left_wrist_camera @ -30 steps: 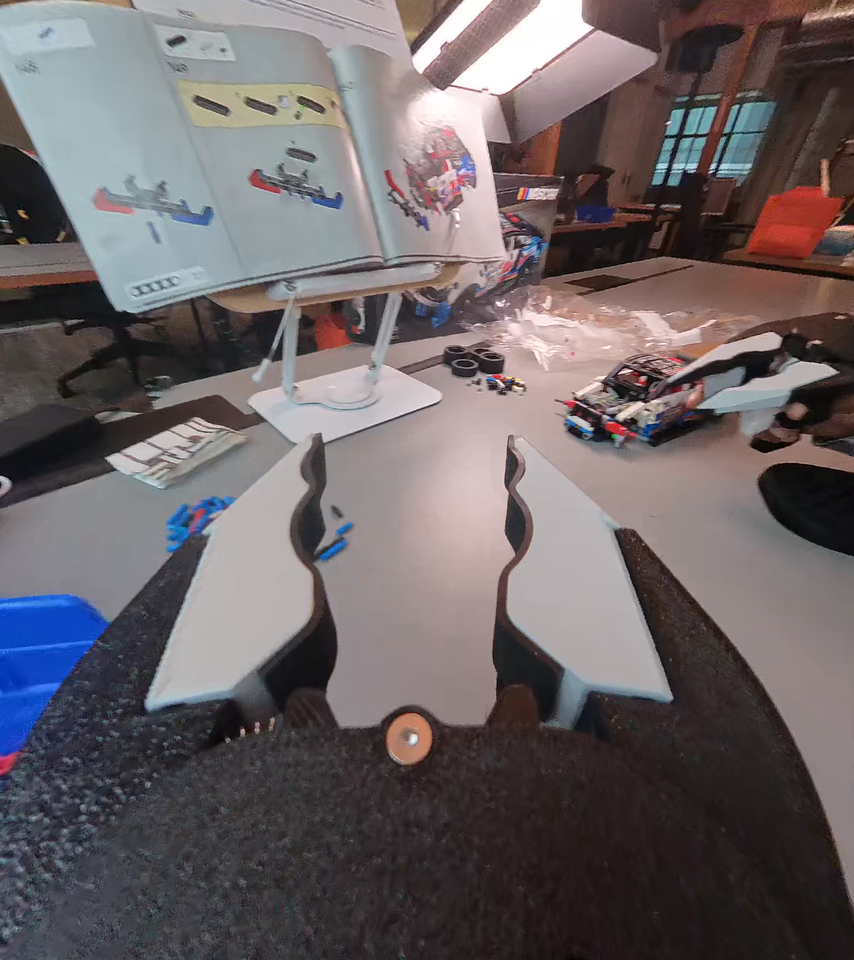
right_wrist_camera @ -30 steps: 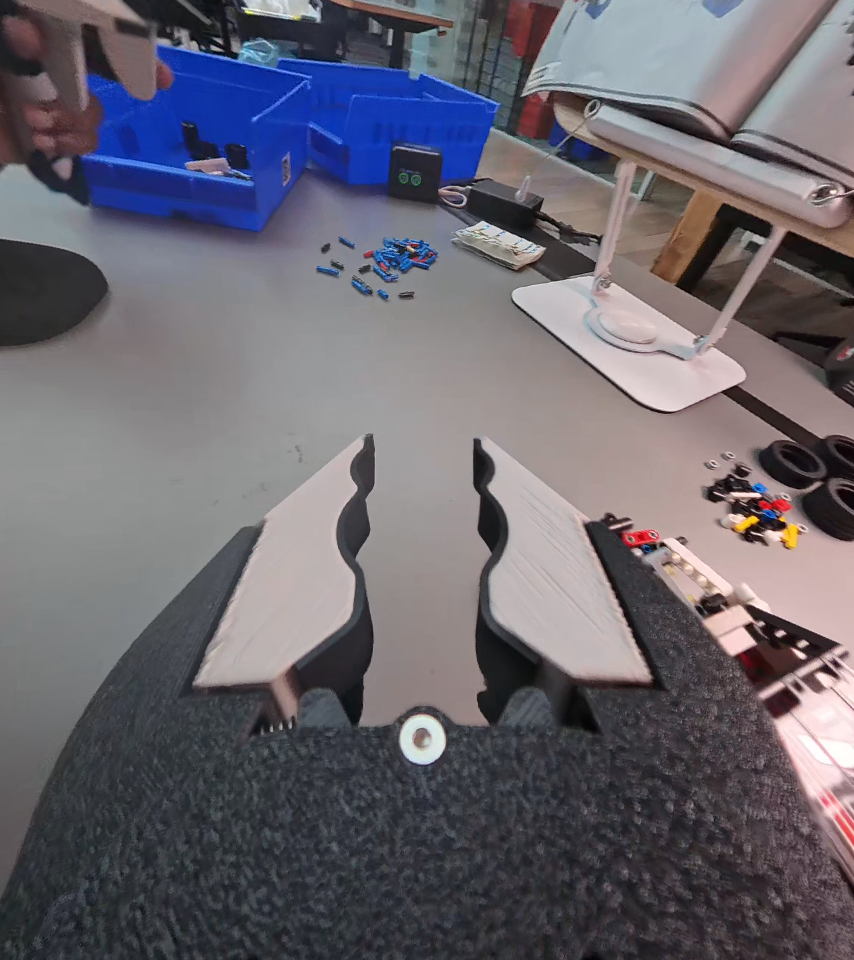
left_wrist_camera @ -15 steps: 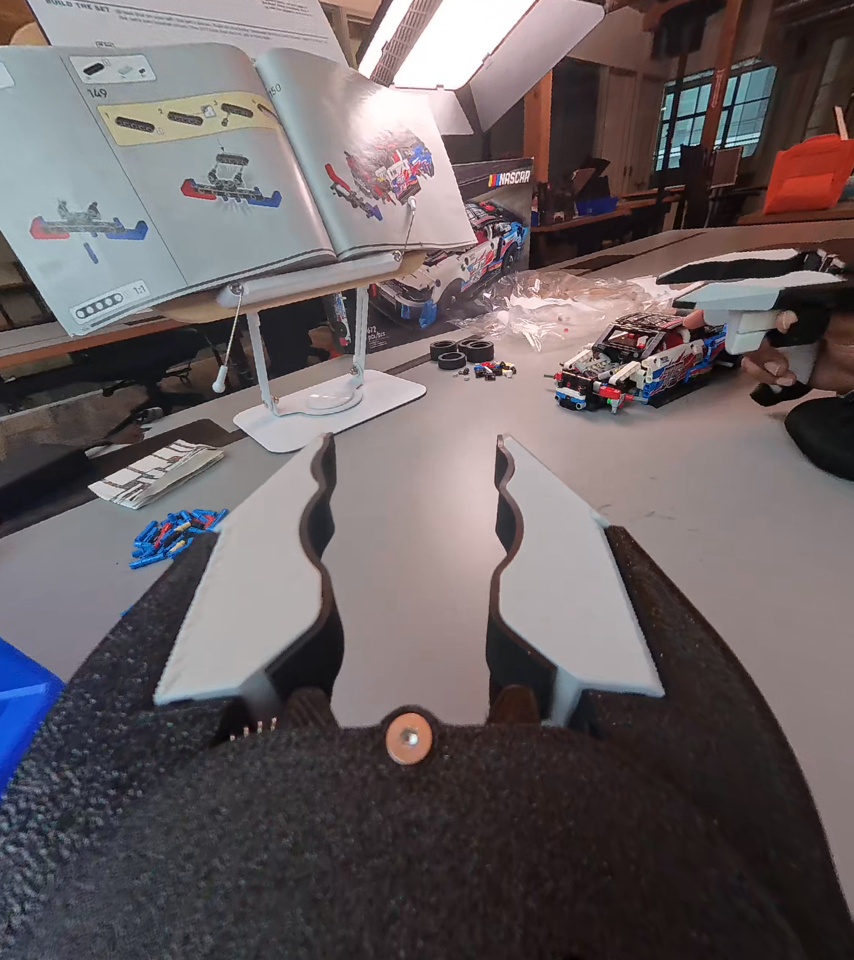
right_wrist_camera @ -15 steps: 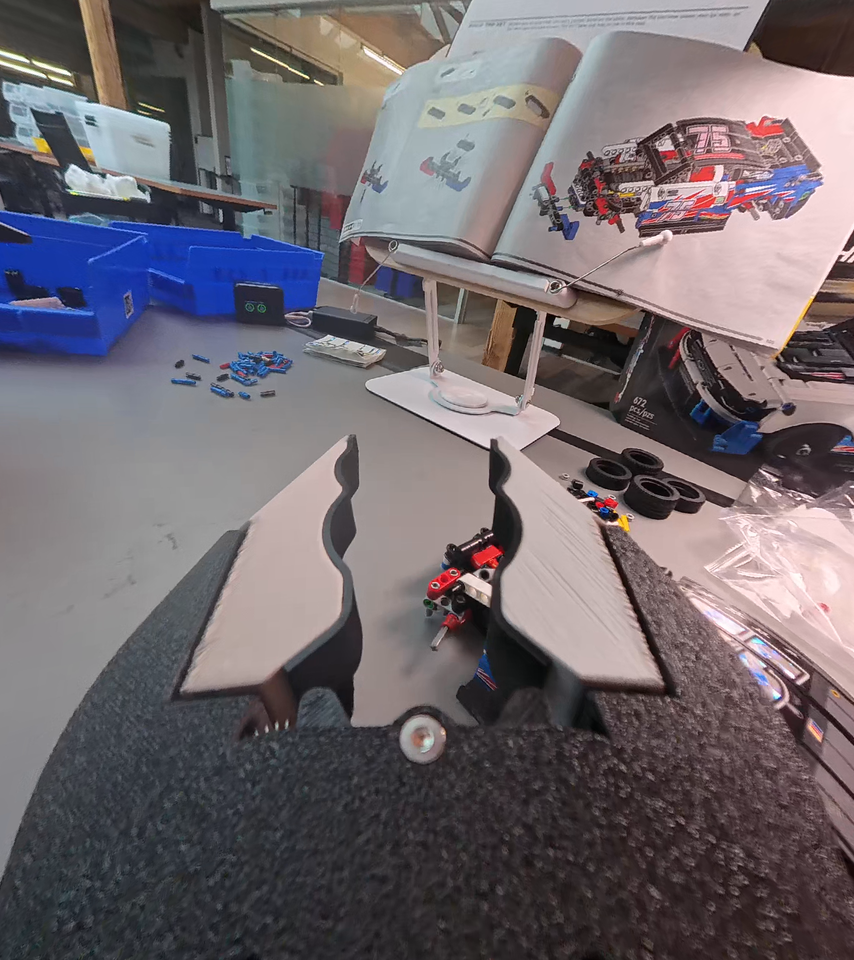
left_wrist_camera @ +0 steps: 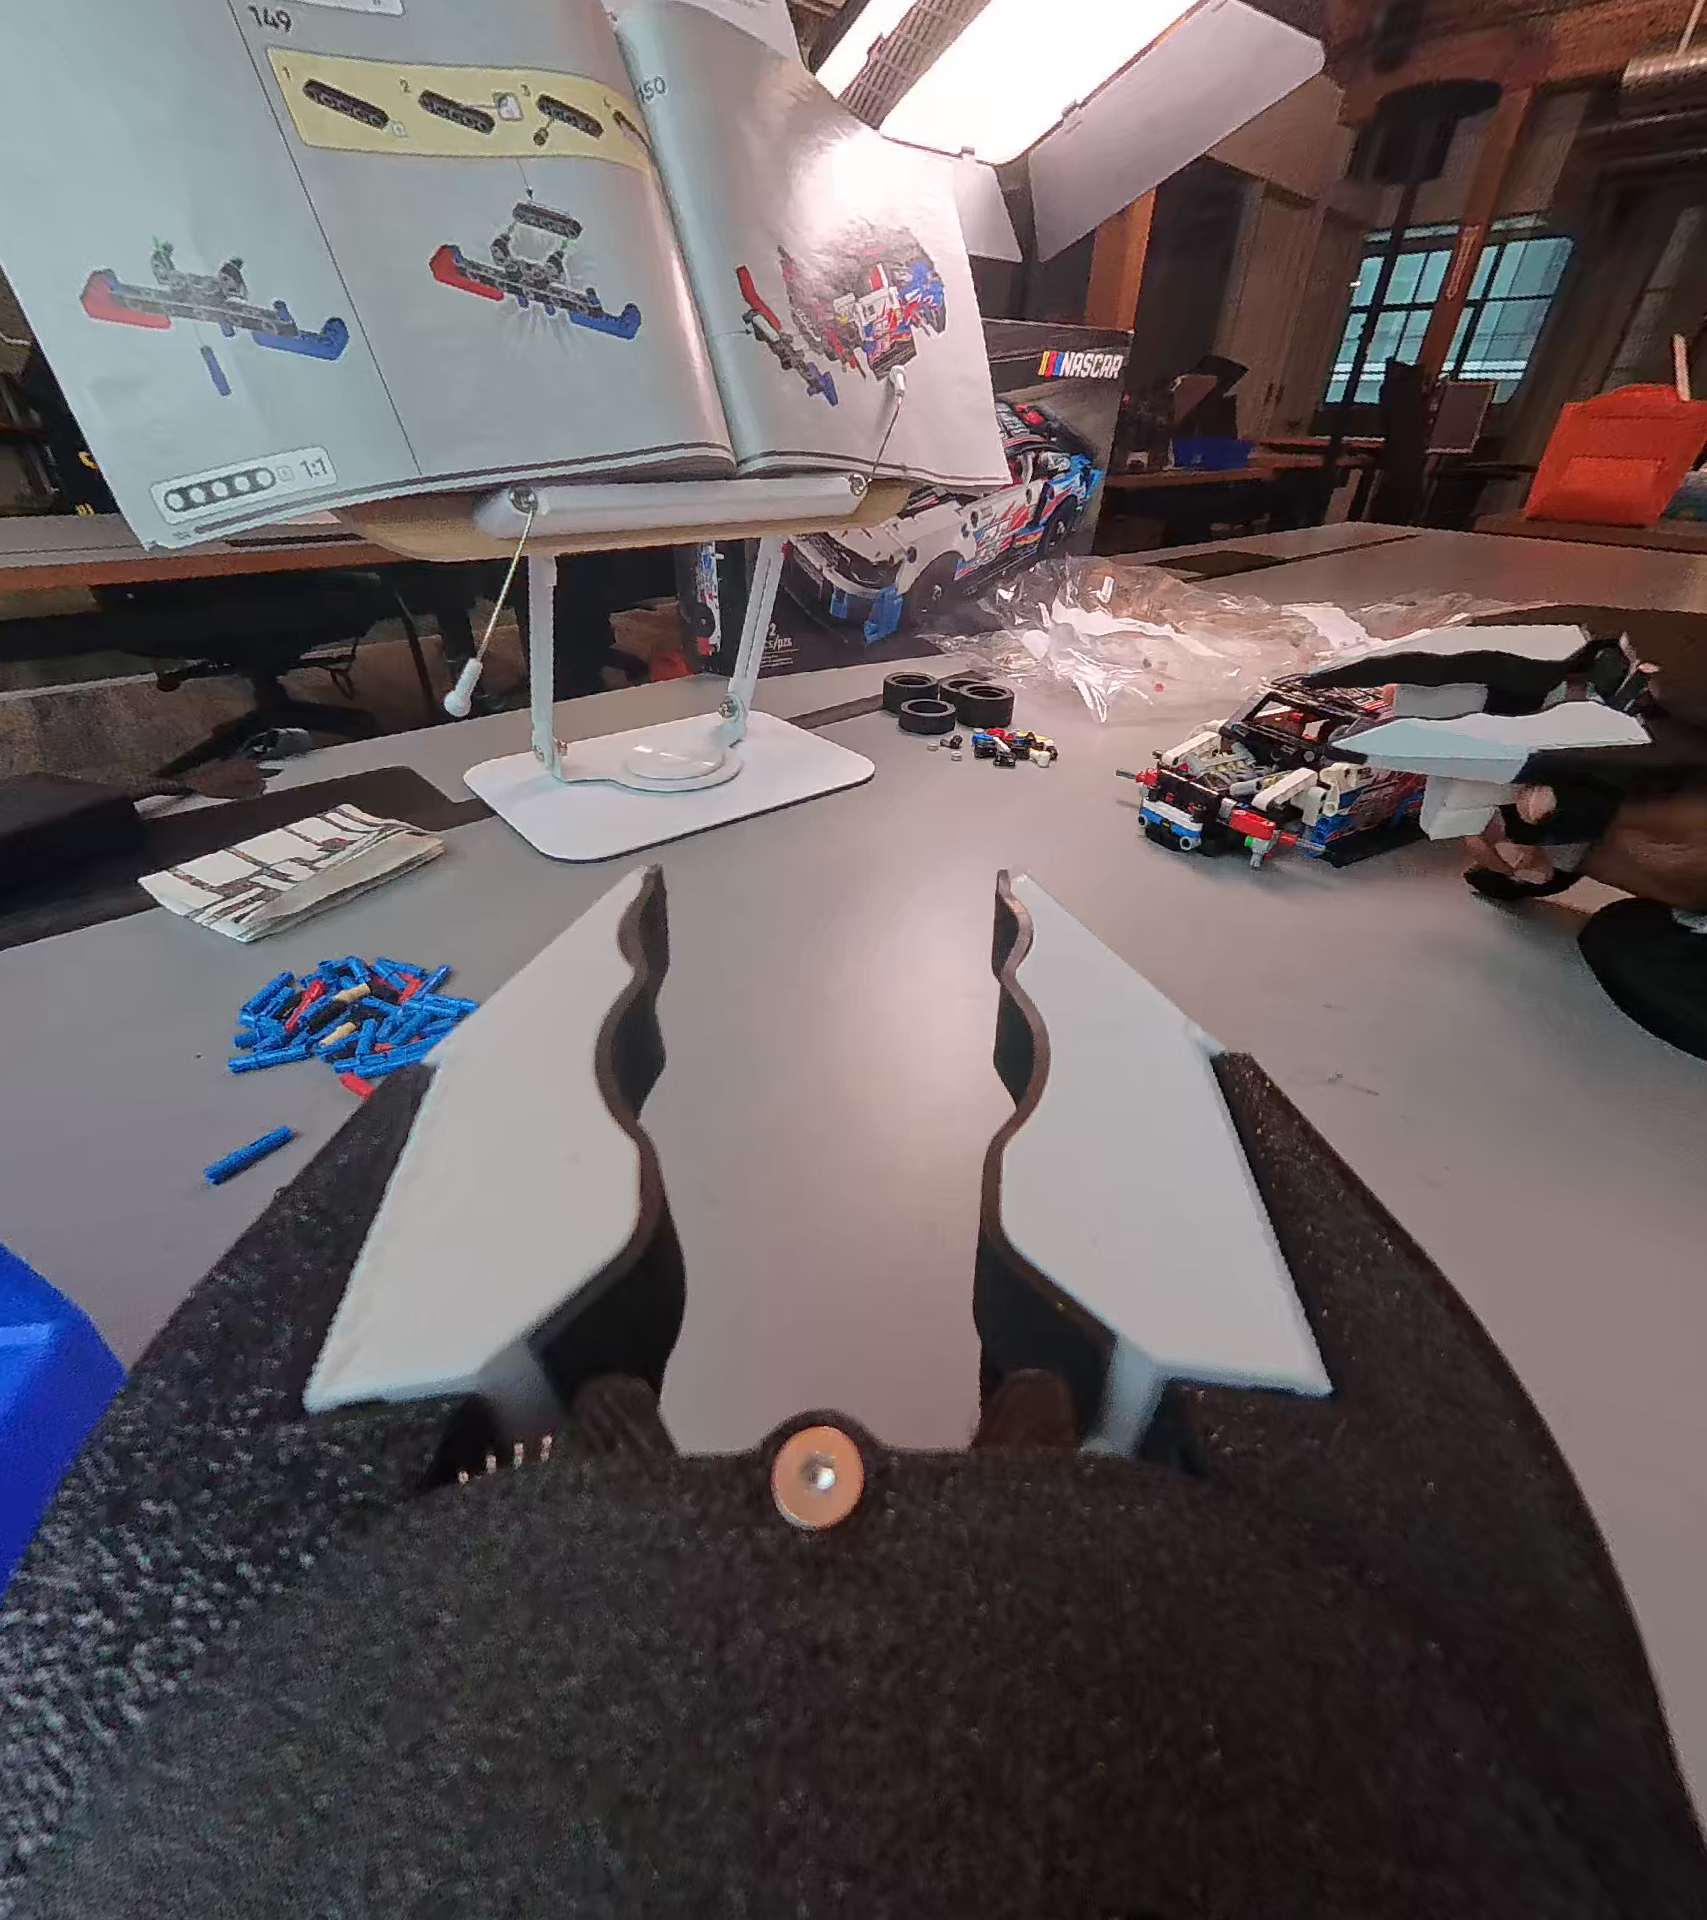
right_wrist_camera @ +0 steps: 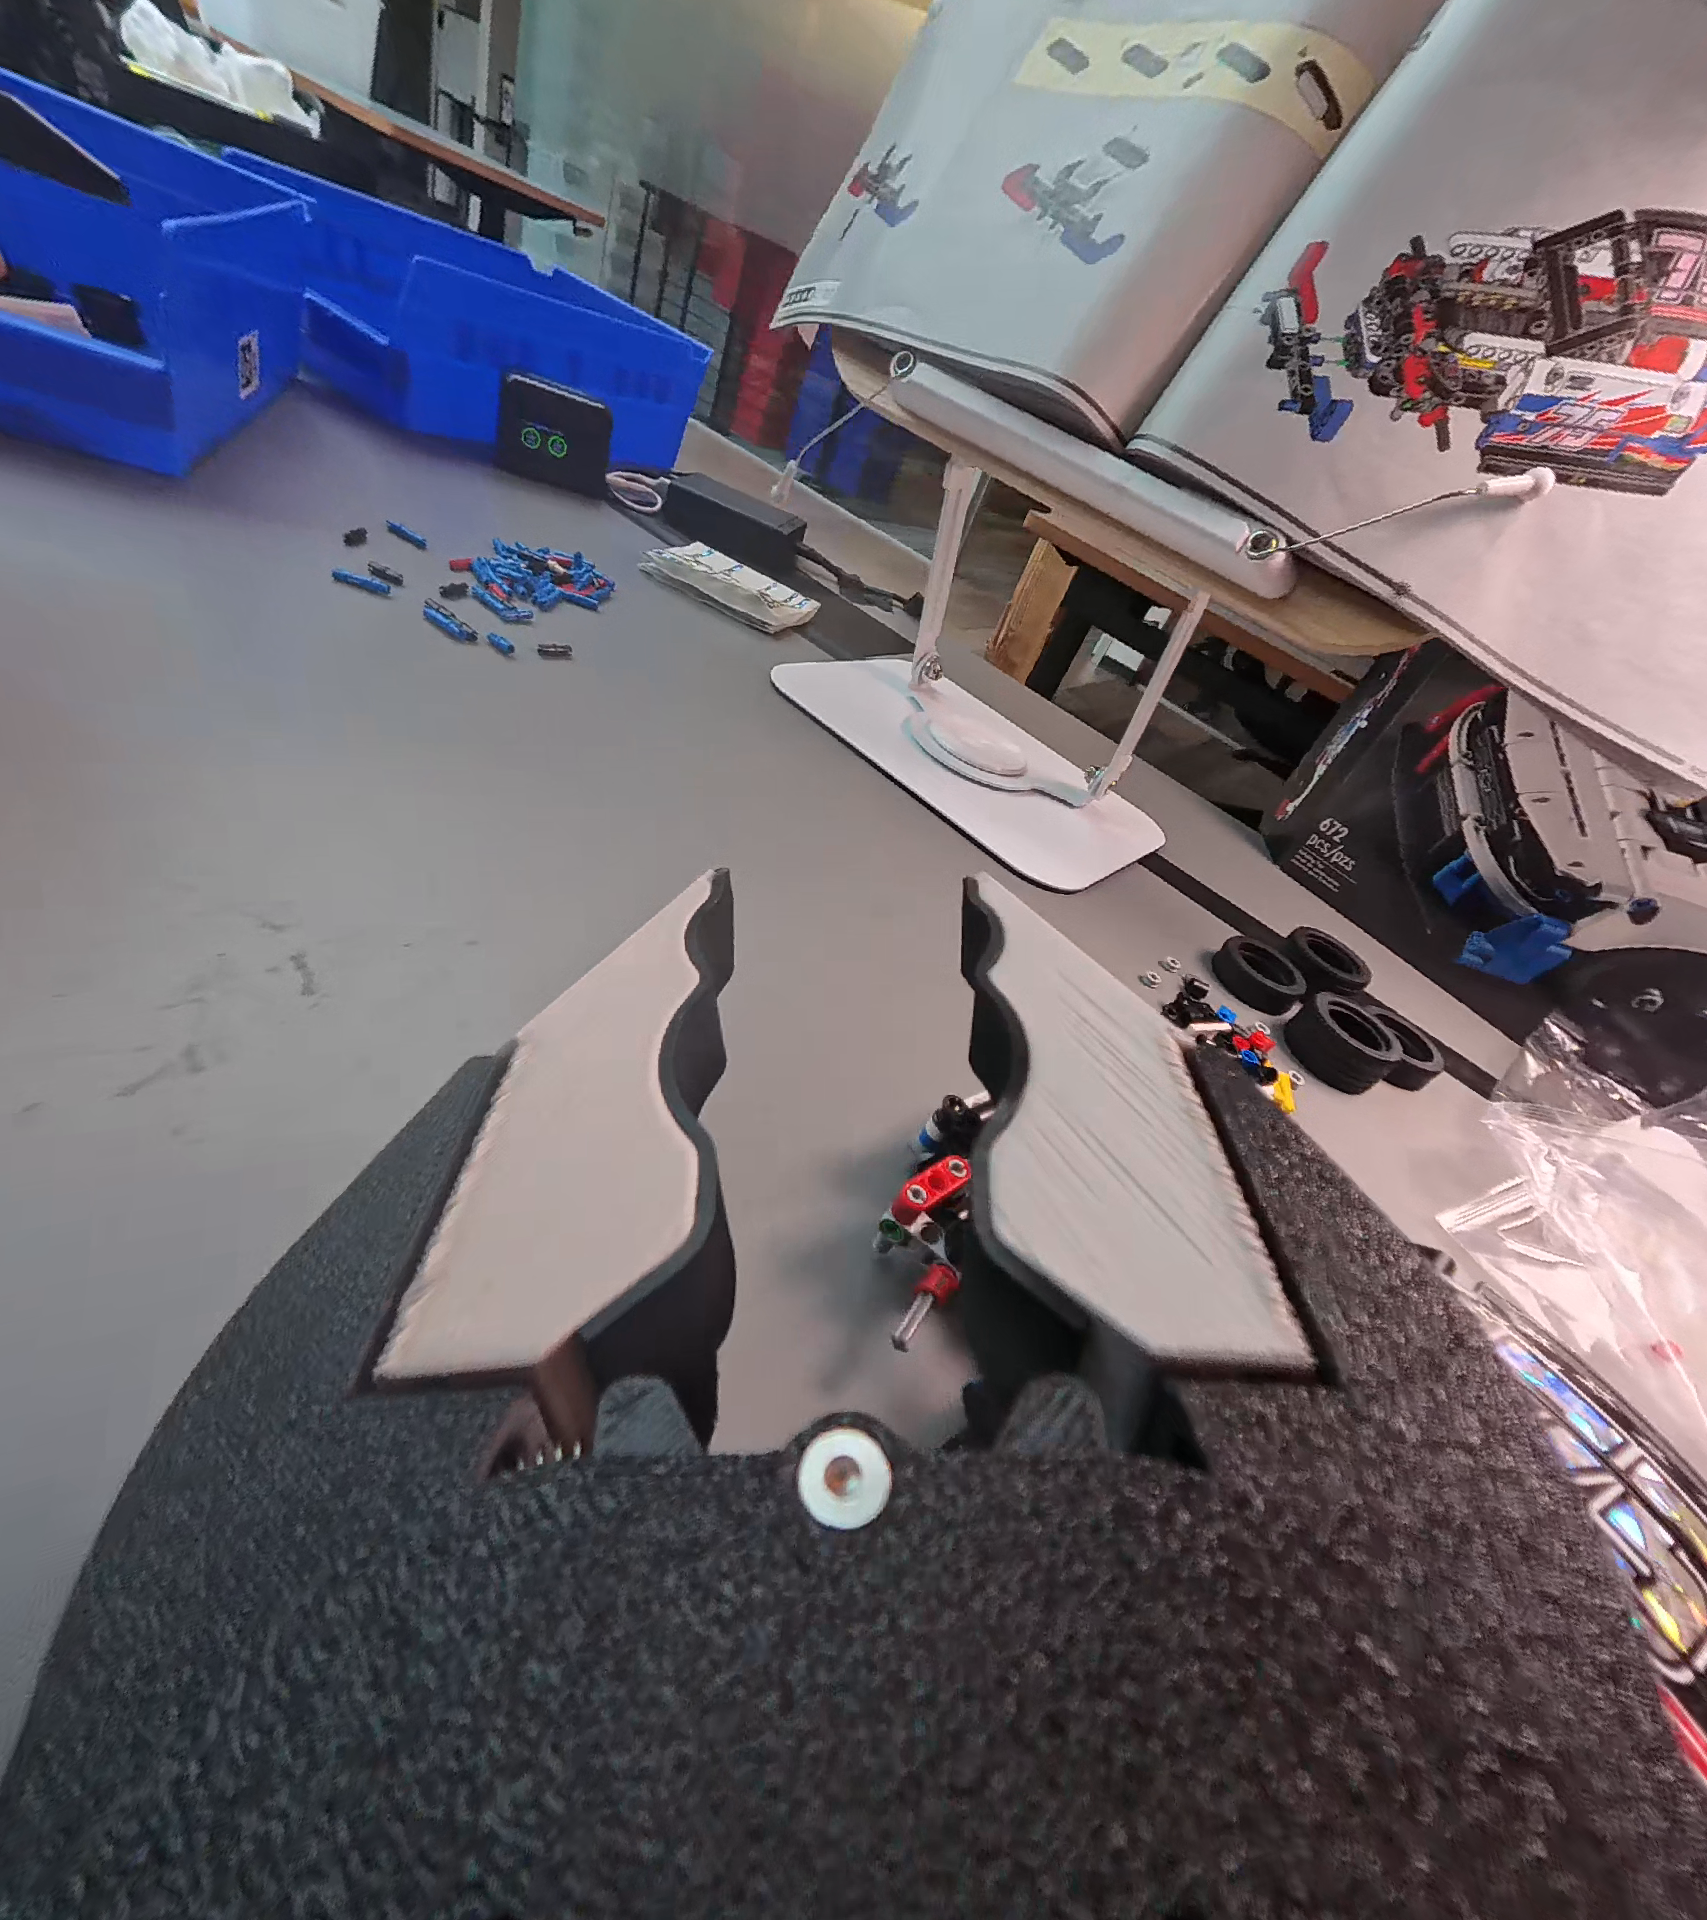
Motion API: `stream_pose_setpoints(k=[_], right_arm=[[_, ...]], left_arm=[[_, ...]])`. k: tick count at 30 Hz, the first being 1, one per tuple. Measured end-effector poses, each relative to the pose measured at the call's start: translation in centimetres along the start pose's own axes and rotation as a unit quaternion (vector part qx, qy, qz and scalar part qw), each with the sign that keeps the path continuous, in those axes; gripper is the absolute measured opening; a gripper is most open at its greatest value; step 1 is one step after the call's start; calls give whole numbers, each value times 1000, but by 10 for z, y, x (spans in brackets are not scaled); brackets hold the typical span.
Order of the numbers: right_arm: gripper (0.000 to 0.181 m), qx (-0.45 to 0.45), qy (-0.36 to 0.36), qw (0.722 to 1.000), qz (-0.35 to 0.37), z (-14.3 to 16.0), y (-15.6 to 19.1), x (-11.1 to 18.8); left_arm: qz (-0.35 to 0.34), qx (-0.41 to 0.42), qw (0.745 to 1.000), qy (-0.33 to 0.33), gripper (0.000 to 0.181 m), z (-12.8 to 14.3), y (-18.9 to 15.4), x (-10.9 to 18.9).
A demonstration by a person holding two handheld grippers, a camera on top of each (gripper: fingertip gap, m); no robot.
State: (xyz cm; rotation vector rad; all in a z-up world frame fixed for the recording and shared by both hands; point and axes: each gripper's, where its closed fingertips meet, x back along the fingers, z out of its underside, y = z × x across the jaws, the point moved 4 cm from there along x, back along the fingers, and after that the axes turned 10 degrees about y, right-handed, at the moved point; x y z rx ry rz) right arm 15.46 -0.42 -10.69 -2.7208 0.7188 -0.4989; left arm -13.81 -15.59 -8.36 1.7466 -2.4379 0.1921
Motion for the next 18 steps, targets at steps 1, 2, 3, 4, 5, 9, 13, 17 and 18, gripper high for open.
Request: stream_pose_setpoints(k=[1,2,3,4,5,9,13,17,18], right_arm=[[44,5,2,1000,-1,0,1,-1],[44,8,2,1000,-2,0,2,-1],[44,10,2,1000,-3,0,3,-2],[44,11,2,1000,-3,0,3,-2],[44,10,1,1000,-3,0,3,-2],[44,-13,-9,1000,0,-2,-3,-1],[44,-50,-22,998,-1,-5,-12,-3],[44,-82,-39,996,-9,-12,-15,-12],[44,-94,-45,994,-14,-14,-16,-15]], left_arm=[[-4,-2,1000,0,62,0,1,-2],[-5,-5,1000,-1,62,-1,2,-4],[-5,-5,1000,2,62,-1,2,-8],[-3,-6,1000,4,62,-1,3,-11],[-1,-8,1000,4,61,-2,4,-16],[14,4,1000,-1,61,-9,9,-38],[23,7,1000,-10,61,-17,16,-60],[10,-12,1000,-18,61,-22,22,-76],[4,-19,1000,-18,61,-22,23,-78]])
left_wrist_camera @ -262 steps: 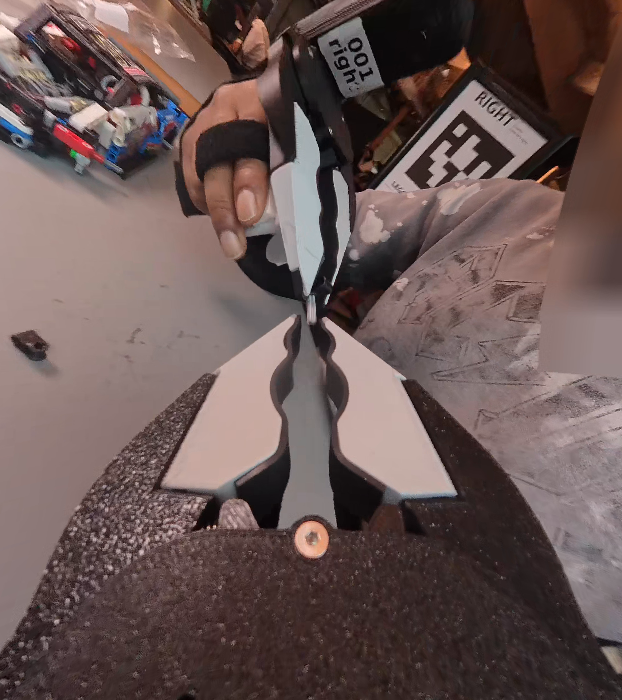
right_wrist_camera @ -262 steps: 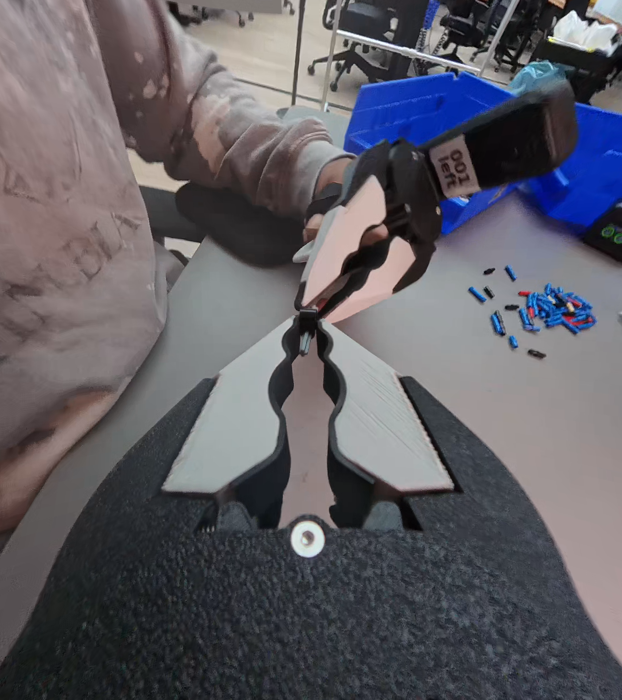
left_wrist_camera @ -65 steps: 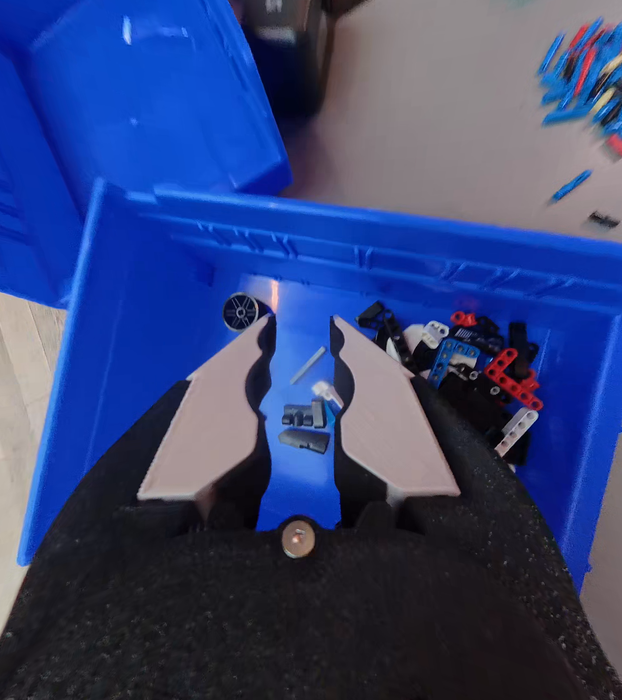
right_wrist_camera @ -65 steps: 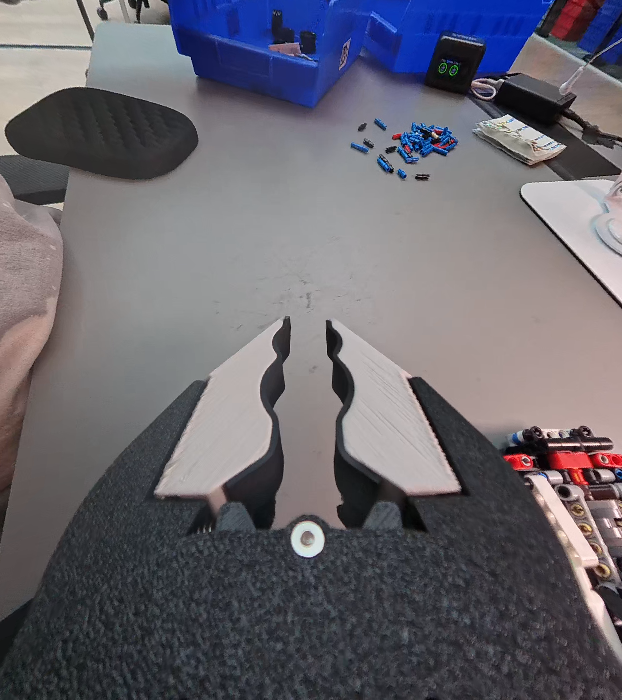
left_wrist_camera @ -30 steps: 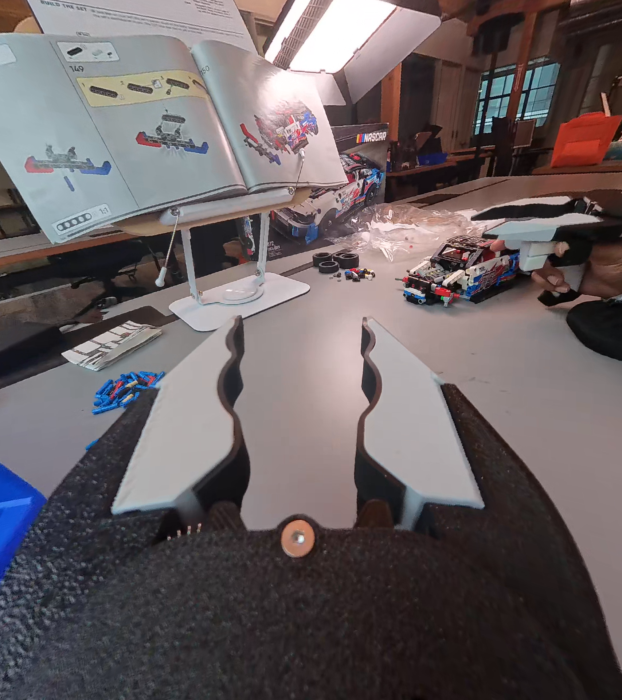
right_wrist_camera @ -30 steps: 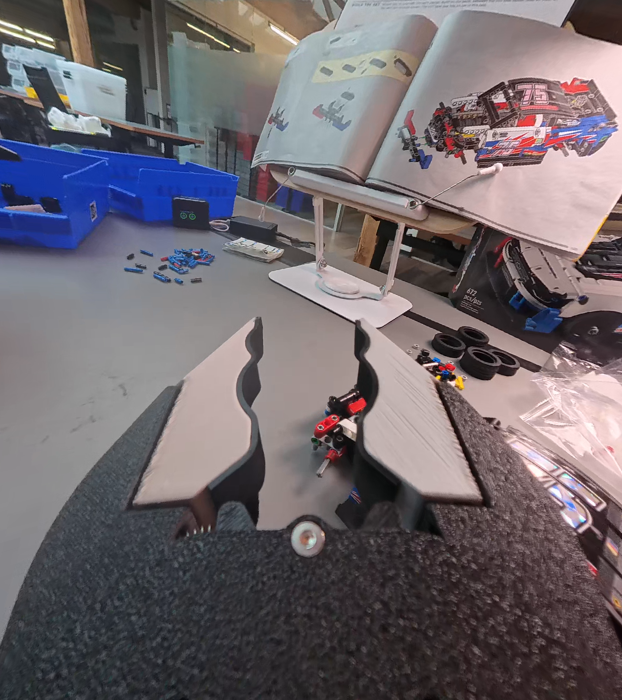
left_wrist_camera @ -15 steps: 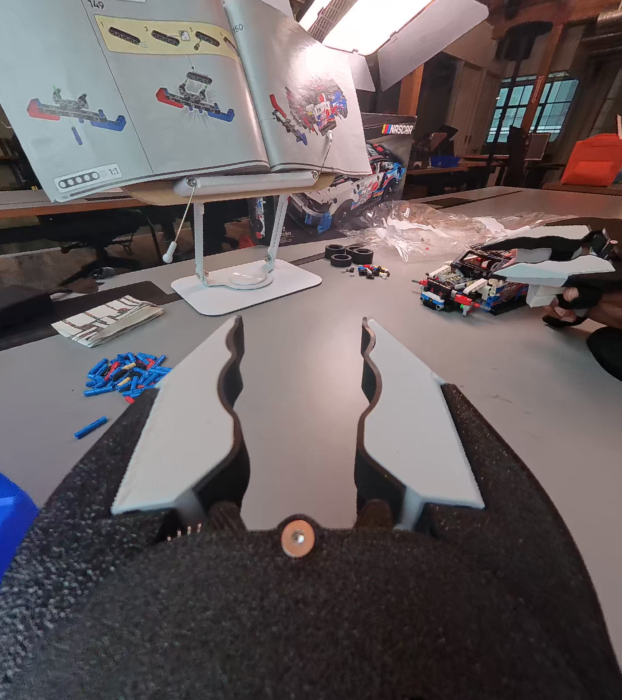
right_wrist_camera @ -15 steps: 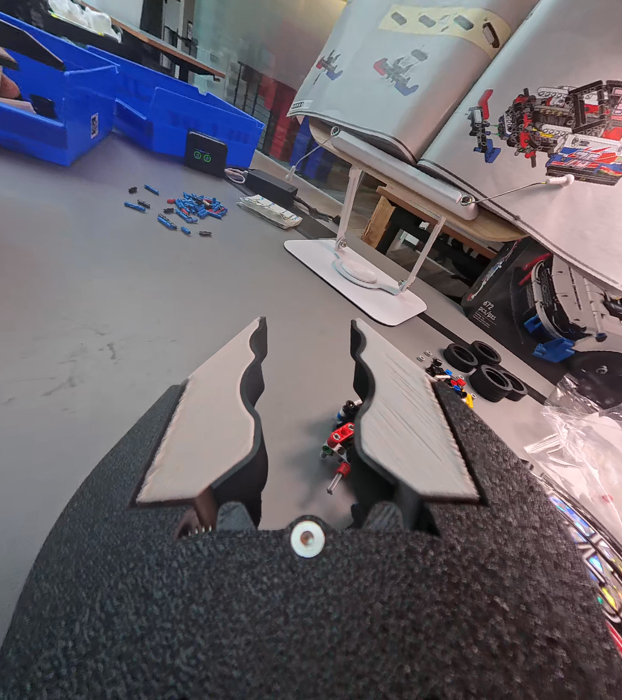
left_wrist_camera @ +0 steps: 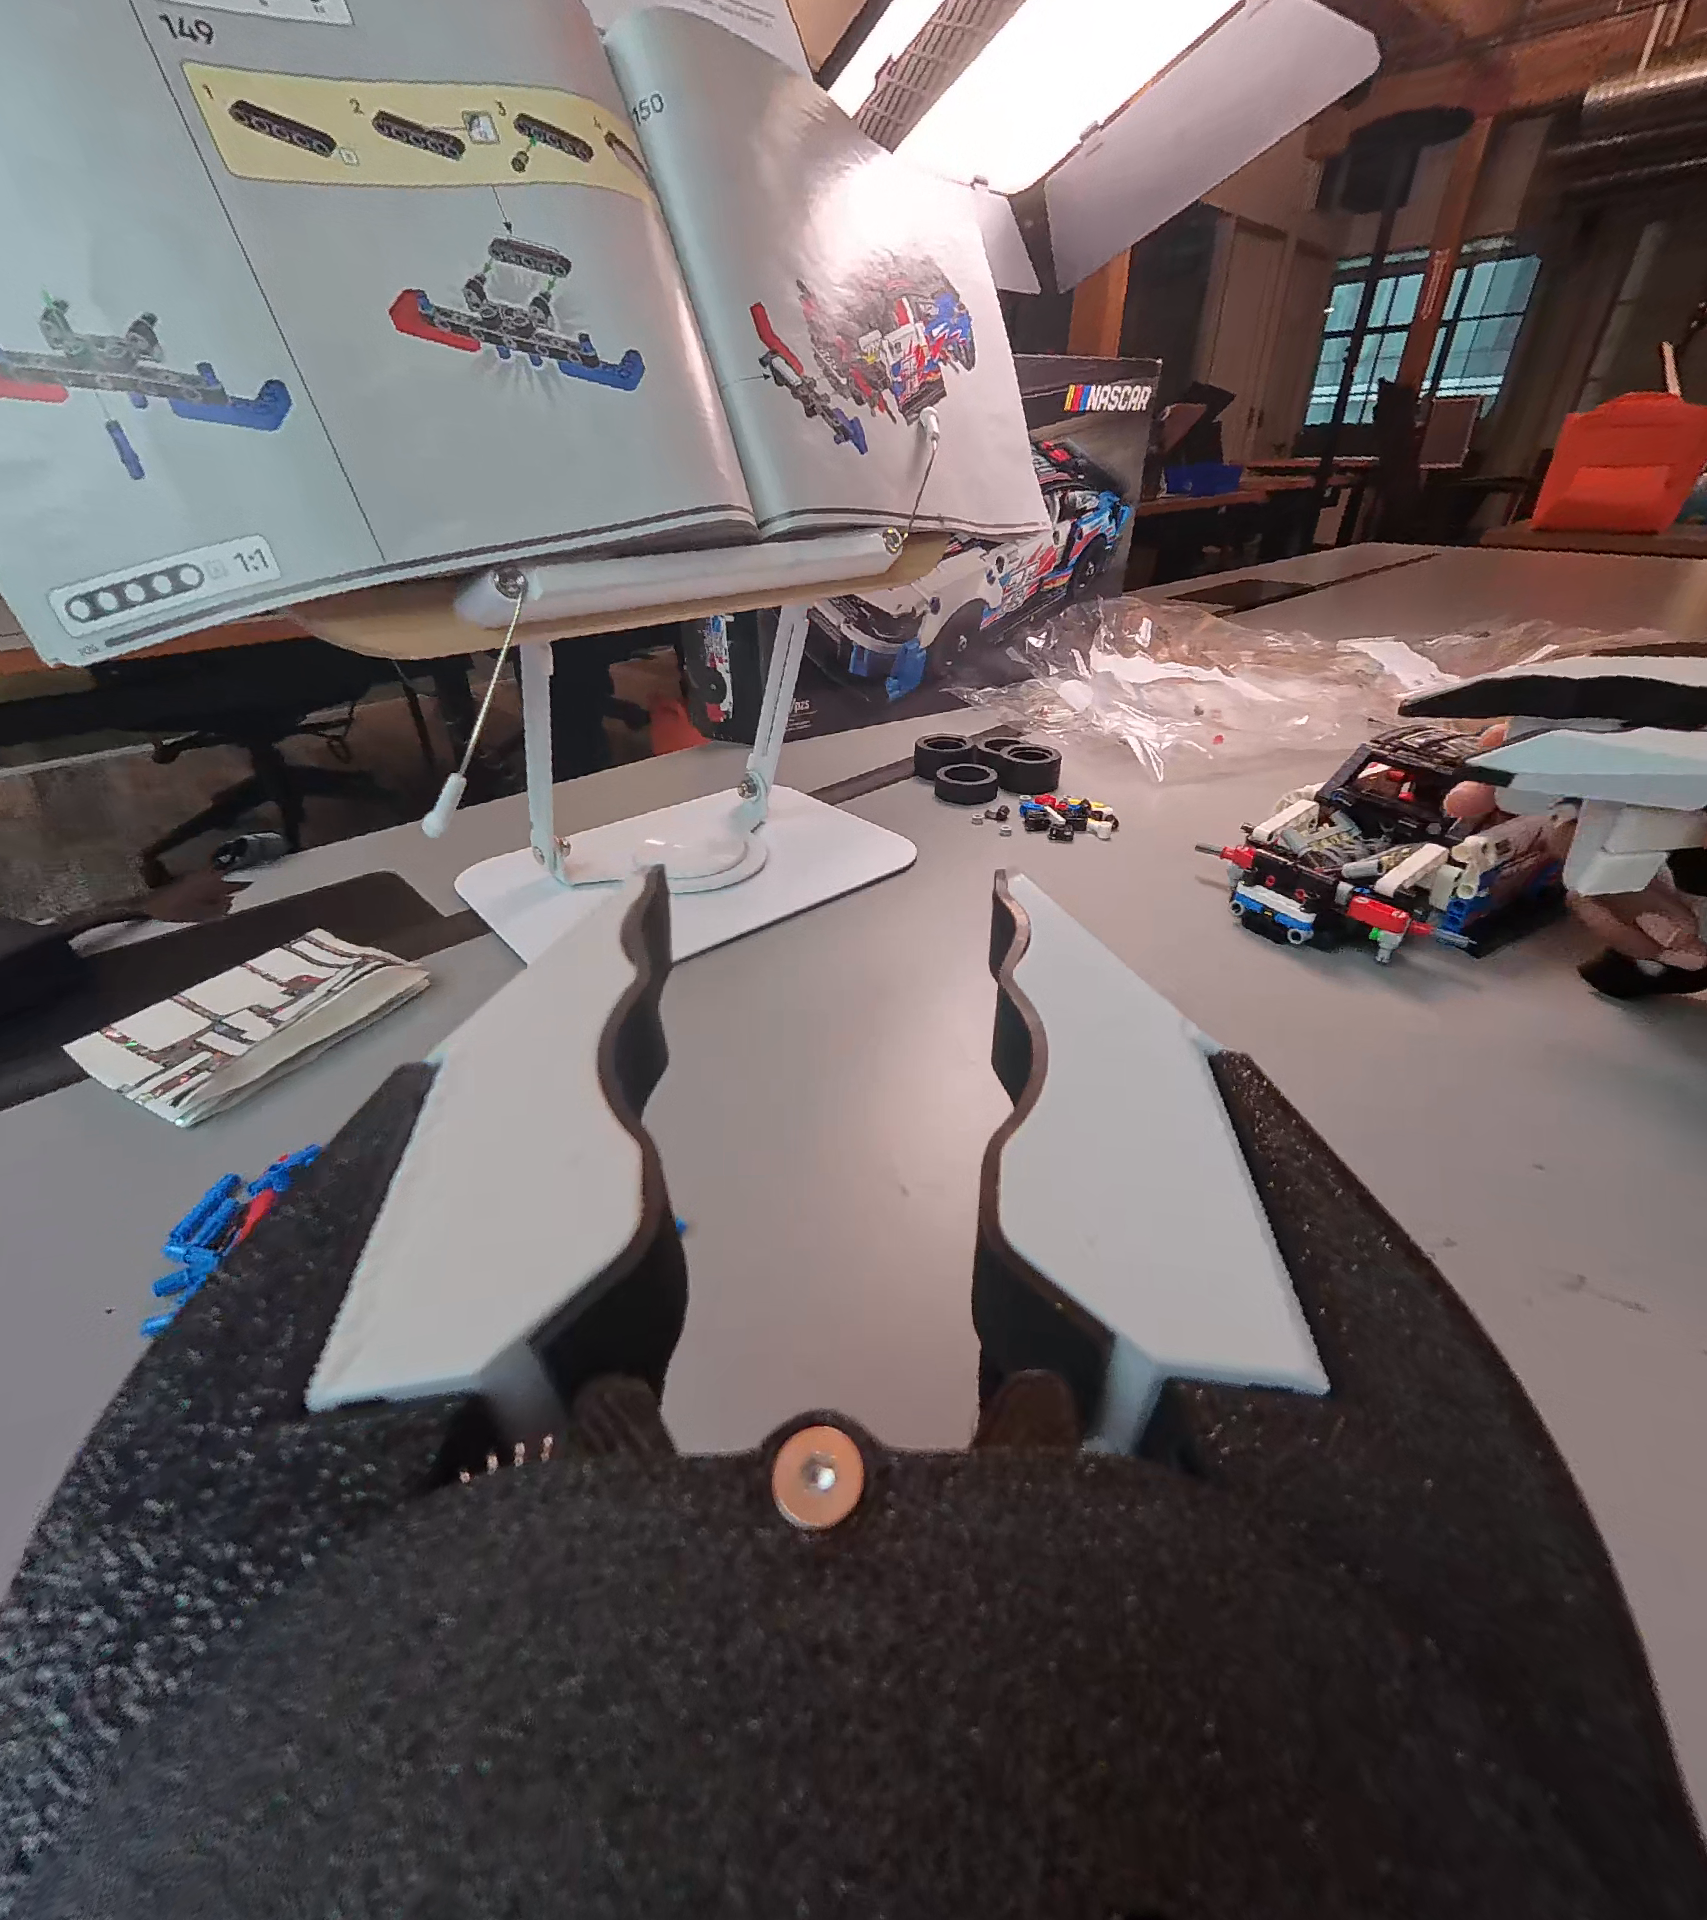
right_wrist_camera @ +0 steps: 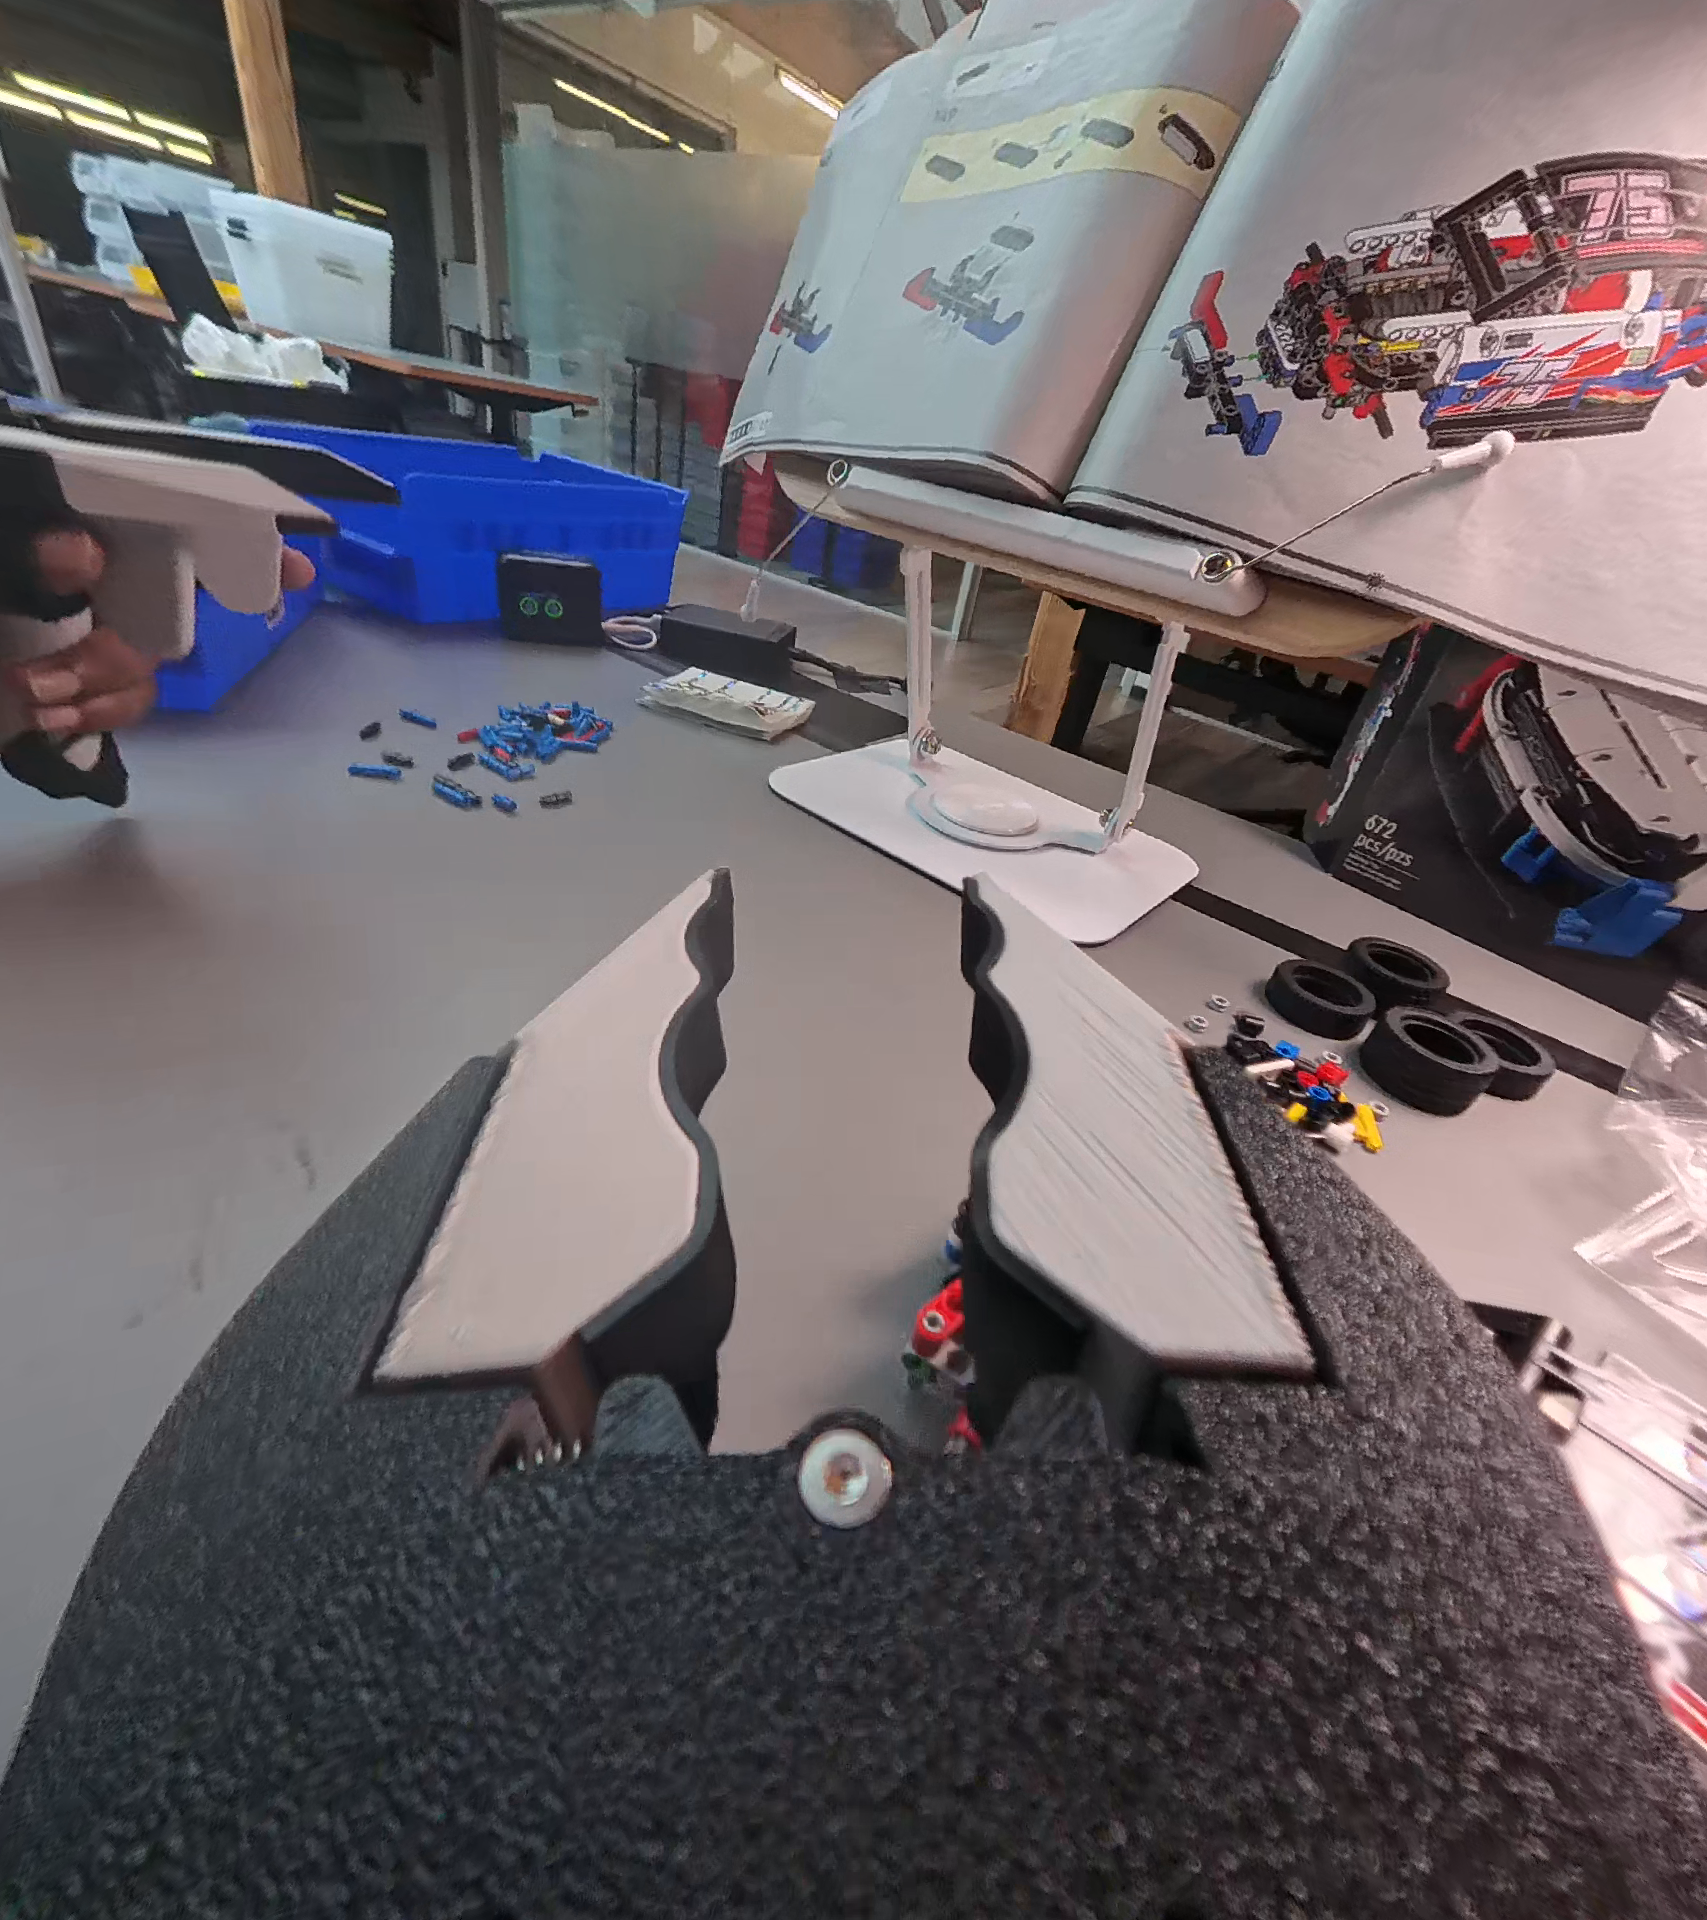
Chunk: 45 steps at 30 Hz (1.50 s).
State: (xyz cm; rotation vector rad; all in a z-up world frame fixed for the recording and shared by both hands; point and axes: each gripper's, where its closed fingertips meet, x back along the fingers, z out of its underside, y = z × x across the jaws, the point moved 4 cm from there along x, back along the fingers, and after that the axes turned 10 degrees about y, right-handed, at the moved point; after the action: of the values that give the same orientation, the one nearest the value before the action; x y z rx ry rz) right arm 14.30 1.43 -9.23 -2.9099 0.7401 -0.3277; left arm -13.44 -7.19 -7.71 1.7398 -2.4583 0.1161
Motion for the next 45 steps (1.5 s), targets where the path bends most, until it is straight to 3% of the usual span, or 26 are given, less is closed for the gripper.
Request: stream_pose_setpoints(k=[5,11,23,27,32,37,40,41,44,45], right_arm=[[44,-63,-31,997,-33,-13,2,-21],[44,-75,-41,995,-50,-22,15,-42],[38,-93,-40,994,-48,-17,10,-40],[37,-95,-35,993,-60,-17,15,-40],[35,-69,-25,996,-50,-16,20,-38],[35,-51,-16,998,-33,-13,18,-31],[32,-54,-12,998,-24,-12,14,-29],[32,-59,-12,998,-25,-11,13,-29],[31,-72,-7,997,-30,-10,11,-31],[31,-75,-7,997,-32,-10,11,-32]], left_arm=[[-20,0,1000,-4,62,4,6,5],[-28,3,1000,-10,61,5,8,12],[-14,-13,1000,0,50,3,2,4],[-33,-29,999,-22,57,-36,26,-22],[-105,-48,993,-40,80,-100,83,-87],[-166,-15,986,-3,103,-108,132,-160],[-215,-22,976,-9,88,-103,140,-174],[-225,-23,974,-11,75,-103,140,-173],[-198,-26,980,-10,0,-100,128,-172],[-189,-26,982,-1,0,-98,125,-173]])
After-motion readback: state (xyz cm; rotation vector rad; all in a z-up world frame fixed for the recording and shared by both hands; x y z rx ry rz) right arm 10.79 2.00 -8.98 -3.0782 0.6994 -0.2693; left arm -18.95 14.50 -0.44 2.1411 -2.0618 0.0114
